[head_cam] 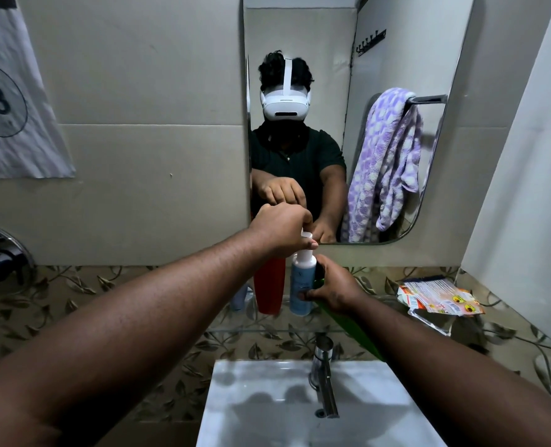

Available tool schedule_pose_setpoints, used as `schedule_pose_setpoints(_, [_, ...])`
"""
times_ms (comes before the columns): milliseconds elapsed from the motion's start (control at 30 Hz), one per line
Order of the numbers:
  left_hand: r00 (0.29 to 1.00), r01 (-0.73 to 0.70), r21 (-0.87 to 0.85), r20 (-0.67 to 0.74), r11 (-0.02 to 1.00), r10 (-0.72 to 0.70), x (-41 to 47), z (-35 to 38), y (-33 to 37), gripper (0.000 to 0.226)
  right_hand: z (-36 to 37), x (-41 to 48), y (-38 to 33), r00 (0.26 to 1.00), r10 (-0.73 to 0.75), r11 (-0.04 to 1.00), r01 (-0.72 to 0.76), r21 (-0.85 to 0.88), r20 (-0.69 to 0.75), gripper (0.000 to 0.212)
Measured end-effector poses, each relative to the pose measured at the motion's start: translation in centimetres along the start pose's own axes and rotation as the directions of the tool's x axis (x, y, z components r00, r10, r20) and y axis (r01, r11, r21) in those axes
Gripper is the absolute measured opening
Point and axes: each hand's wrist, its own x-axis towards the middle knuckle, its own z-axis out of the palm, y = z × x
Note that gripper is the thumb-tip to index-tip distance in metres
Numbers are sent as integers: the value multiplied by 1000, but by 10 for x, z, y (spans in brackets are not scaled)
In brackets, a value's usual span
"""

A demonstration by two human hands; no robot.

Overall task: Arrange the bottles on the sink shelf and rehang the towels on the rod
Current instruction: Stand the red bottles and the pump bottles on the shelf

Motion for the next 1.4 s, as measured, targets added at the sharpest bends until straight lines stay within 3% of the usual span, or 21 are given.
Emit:
schedule_pose_setpoints(267, [999, 5, -14, -41, 1000, -5, 0, 6, 4, 36, -14, -5, 1, 1000, -5, 995, 5, -96, 0, 78])
schedule_pose_setpoints(367, [999, 5, -19, -43, 1000, -6, -1, 7, 3, 34, -31, -15, 7, 996, -18, 985, 2, -170, -91, 79])
schedule_pose_setpoints(633, [996, -6, 6, -86, 1000, 6, -3, 14, 6, 31, -70, -51, 25, 956, -12, 950, -82, -302, -295, 45])
schedule_pose_setpoints(867, [987, -49, 335, -126, 941, 96, -13, 4, 24, 45, -87, -83, 27, 912, -19, 952, -108, -286, -410, 30])
schedule_pose_setpoints(967, [949, -127, 451, -202, 883, 240, -23, 2, 35, 52, -91, -92, 29, 897, -2, 947, -140, -289, -442, 29])
schedule_pose_setpoints(1033, [869, -275, 472, -250, 838, 426, -30, 7, 50, 48, -93, -99, 29, 887, 11, 946, -159, -282, -461, 27])
schedule_pose_setpoints(1100, [805, -465, 404, -178, 788, 566, -37, 25, 71, 48, -94, -107, 29, 882, 16, 940, -174, -295, -470, 25])
schedule_pose_setpoints(1133, [805, -531, 357, -70, 768, 589, -41, 37, 84, 54, -94, -111, 29, 880, 16, 934, -182, -307, -474, 24])
schedule_pose_setpoints(1267, [791, -608, 340, 338, 717, 510, -42, 94, 117, 92, -91, -129, 31, 888, 64, 922, -228, -314, -456, 26])
schedule_pose_setpoints(1333, [777, -619, 324, 385, 715, 498, -36, 107, 127, 89, -93, -137, 29, 888, 74, 921, -236, -311, -454, 27])
schedule_pose_setpoints(1400, [765, -625, 294, 415, 723, 492, -31, 109, 136, 71, -95, -143, 27, 886, 75, 918, -240, -316, -457, 26])
